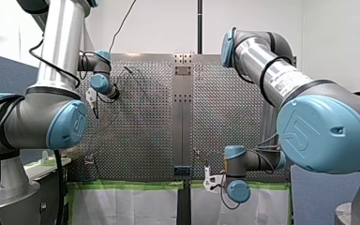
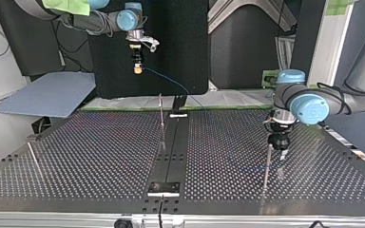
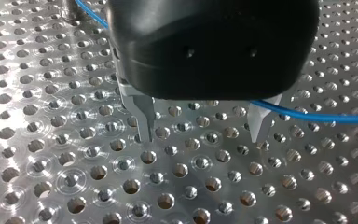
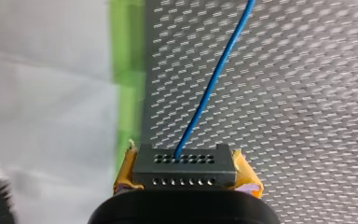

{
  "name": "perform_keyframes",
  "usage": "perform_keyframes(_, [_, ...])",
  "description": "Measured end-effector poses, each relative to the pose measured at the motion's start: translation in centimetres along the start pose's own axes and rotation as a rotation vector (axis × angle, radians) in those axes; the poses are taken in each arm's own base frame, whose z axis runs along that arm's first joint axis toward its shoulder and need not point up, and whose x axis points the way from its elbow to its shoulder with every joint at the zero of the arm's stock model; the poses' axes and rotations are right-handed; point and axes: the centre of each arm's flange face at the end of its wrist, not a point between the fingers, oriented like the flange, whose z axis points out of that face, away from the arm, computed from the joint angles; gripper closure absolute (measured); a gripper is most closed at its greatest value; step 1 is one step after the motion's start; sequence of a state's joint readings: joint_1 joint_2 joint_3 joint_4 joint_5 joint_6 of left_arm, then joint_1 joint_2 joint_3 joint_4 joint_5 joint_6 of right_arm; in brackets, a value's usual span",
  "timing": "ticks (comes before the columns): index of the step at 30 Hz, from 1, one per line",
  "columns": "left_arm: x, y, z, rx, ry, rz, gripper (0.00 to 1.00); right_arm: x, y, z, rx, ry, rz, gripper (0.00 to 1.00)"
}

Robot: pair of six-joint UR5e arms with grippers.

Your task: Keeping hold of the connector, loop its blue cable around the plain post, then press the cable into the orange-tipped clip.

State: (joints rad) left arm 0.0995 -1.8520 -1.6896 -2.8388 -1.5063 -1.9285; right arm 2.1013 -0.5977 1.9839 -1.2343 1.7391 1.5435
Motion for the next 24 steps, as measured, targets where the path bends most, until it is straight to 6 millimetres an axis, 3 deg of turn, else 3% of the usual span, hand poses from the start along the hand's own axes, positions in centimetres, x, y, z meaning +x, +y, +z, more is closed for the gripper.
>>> perform_keyframes(16, [0.4, 0.1, -0.4, -0.006, 0.032, -0.087, 0.00, 8.3, 0.0, 1.9, 0.006, 0.162, 0.017, 1.00])
perform_keyframes(24, [1.1, 2.8, -0.8, -0.020, 0.024, -0.160, 0.00, 12.6, -0.1, 2.5, 0.008, 0.243, 0.027, 1.00])
